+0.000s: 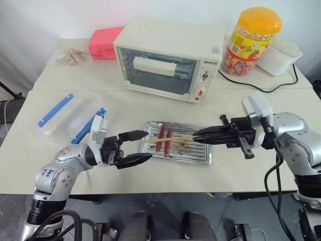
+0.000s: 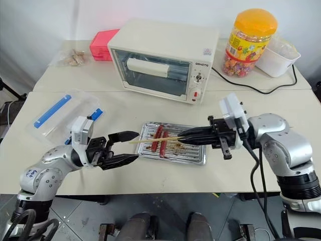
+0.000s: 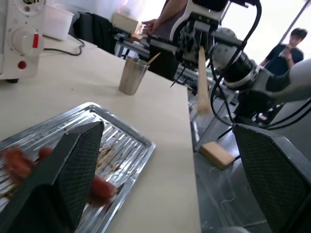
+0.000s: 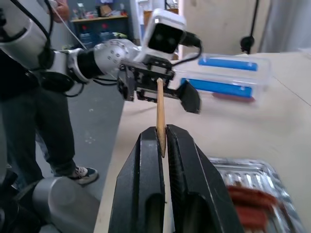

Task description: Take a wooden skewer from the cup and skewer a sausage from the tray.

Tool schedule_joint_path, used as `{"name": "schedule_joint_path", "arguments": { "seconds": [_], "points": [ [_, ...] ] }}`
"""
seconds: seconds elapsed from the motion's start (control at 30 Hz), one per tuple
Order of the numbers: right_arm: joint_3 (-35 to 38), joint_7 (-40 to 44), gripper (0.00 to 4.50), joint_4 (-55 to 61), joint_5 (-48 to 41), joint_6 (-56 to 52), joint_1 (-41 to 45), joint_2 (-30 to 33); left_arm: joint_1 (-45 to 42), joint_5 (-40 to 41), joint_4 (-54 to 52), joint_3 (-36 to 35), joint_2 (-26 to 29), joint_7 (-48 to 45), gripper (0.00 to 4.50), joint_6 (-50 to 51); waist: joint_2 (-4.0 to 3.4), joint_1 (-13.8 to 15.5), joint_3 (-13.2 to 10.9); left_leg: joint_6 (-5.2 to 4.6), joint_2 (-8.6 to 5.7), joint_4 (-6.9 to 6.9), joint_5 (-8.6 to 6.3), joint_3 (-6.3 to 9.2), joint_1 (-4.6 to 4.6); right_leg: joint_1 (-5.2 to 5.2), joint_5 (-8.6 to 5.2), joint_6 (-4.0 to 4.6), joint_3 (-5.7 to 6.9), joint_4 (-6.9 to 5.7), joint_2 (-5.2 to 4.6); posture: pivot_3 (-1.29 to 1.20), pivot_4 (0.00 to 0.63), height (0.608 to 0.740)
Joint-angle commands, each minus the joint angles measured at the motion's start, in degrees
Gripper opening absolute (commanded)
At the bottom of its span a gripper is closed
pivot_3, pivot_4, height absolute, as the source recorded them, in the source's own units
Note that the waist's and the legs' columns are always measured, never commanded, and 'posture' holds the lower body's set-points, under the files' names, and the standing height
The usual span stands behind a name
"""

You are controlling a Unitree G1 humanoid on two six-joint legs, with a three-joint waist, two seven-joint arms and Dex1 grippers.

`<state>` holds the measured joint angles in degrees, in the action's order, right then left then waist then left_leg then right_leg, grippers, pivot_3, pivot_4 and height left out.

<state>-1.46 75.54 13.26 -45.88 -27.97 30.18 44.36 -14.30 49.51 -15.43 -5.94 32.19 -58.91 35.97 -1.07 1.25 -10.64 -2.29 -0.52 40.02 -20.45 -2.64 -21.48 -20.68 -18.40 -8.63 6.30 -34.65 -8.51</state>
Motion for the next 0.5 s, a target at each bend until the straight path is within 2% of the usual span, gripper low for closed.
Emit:
{"name": "schedule_joint_path", "arguments": {
  "seconds": [0.03,0.5],
  "points": [
    [0.1,-0.5,0.03,2.0,0.4,0.1,0.3,-1.3,-0.8,2.3,-2.8,0.0,0.0,-0.3,4.5,1.3,0.02,0.0,0.0,0.0,0.0,0.0,0.0,0.0,0.0,0.0,0.0,0.0,0.0,0.0,0.0,0.0,0.15,0.74],
    [-1.1,-1.0,0.03,2.3,3.9,0.1,-0.3,-4.2,-3.5,3.4,-2.2,1.9,-2.9,-0.8,4.5,3.9,0.04,-0.1,0.0,0.0,-0.01,0.0,0.0,0.0,0.01,0.0,0.0,0.0,0.0,0.0,0.0,0.0,0.15,0.74]
  ]
}}
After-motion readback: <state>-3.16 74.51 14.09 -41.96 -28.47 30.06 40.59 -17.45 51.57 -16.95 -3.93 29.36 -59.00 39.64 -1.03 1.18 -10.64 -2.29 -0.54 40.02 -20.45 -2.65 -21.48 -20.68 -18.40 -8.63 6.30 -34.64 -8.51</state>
